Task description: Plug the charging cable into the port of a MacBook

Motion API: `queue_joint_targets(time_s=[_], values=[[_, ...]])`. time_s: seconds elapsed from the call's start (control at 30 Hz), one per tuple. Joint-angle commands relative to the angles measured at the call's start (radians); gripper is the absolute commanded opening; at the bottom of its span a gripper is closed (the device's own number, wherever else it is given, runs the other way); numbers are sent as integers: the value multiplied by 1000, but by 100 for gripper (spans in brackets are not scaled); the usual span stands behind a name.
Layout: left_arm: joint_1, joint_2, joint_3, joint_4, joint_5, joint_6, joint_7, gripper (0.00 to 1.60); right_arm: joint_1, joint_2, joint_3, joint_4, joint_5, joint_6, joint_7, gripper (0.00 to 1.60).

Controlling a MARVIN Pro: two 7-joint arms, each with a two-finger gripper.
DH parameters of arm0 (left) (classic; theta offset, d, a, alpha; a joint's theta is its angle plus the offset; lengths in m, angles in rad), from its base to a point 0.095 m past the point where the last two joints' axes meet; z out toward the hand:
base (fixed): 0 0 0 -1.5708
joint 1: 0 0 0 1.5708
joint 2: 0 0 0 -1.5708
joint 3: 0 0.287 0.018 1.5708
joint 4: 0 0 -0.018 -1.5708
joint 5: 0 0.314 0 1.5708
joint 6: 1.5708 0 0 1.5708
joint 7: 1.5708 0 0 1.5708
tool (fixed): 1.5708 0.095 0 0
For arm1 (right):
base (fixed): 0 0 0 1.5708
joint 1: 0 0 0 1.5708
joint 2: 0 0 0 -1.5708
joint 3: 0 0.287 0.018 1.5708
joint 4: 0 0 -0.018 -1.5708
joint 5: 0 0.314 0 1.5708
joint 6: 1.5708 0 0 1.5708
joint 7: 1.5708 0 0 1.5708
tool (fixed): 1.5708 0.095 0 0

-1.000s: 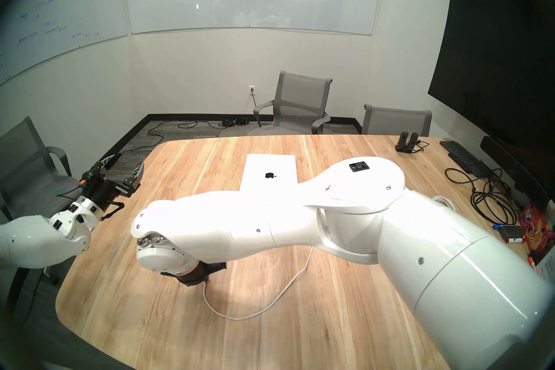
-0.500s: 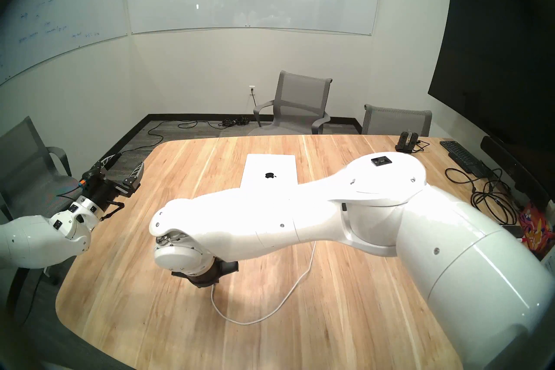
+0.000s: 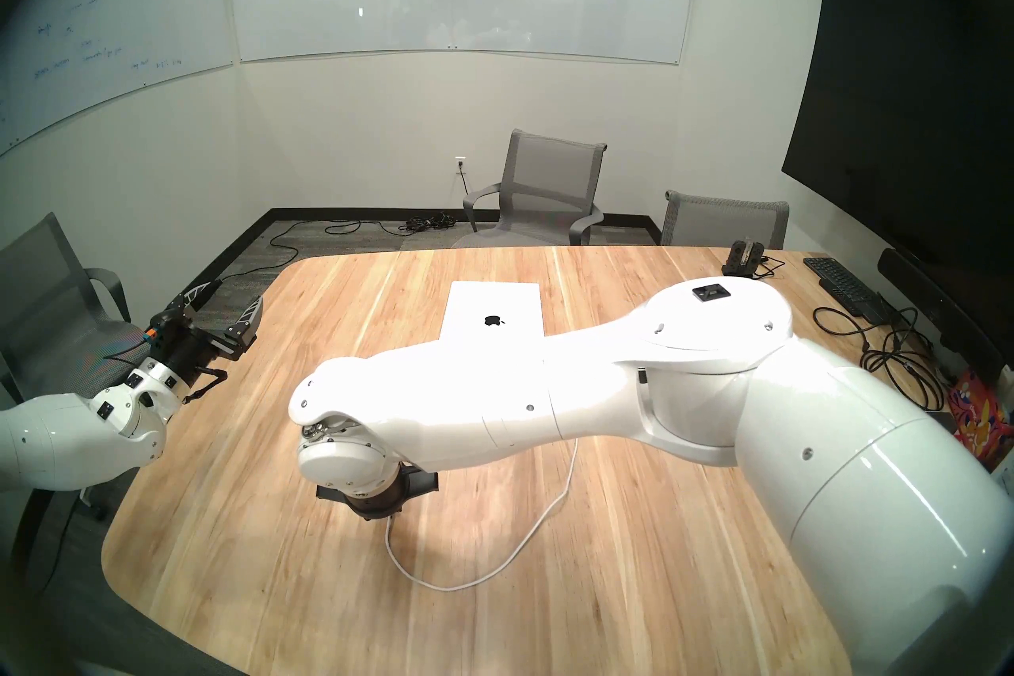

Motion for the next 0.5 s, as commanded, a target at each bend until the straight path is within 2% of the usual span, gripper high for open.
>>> queue_joint_targets(time_s=[0.0,0.47], values=[[-15,1,-13,-2,1,-6,1,160,-82,-24,-61,51,-10,-7,14,0],[-15,1,-13,-2,1,-6,1,160,-81,-1,-57,35,-16,-22,4,0]])
